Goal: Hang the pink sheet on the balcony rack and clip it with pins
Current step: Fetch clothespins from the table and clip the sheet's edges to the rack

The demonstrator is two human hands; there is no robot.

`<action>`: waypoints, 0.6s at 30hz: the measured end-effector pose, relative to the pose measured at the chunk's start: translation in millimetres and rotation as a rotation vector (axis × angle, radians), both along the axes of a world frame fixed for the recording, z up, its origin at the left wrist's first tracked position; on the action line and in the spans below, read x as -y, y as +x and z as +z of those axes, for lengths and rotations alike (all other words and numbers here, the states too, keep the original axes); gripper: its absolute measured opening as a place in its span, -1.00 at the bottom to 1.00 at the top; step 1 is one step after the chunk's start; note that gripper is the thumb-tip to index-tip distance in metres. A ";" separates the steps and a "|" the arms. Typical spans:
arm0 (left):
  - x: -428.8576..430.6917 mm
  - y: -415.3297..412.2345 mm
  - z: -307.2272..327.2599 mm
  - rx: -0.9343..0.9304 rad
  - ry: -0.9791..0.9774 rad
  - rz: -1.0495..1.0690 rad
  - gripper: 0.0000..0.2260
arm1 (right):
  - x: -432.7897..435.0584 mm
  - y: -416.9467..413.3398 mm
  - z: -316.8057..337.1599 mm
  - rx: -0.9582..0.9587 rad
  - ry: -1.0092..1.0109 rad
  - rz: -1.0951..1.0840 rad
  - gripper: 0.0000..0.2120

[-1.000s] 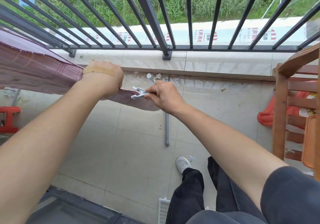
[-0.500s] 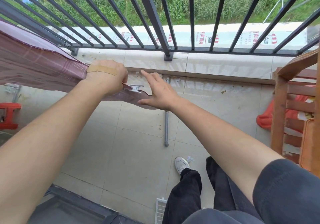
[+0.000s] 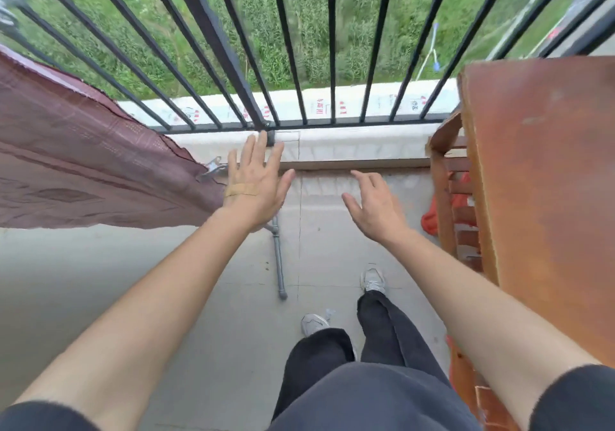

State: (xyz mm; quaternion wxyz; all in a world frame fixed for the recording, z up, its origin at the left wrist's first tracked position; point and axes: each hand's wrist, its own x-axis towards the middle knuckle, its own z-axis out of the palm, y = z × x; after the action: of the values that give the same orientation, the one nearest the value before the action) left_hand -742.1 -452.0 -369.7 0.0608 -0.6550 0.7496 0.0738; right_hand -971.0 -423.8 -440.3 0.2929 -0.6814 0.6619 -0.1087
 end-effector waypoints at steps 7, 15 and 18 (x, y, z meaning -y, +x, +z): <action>-4.4 -161.0 -20.6 -0.156 0.114 -0.344 -0.45 | -103.1 -153.9 18.4 -0.194 -0.007 -0.500 -0.54; -87.1 -316.9 -51.3 -0.088 0.216 -0.795 -0.45 | -242.8 -234.7 3.5 -0.217 0.168 -0.903 -0.55; -118.8 -352.1 -71.2 -0.052 0.279 -0.867 -0.46 | -280.2 -250.0 -15.5 -0.240 0.317 -0.958 -0.49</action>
State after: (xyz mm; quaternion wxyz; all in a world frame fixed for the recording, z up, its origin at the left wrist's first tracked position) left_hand -1094.2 -333.3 -440.9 0.1548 -0.2643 0.9387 0.1584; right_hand -1221.0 -143.6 -455.7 0.2322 -0.2570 0.9368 -0.0501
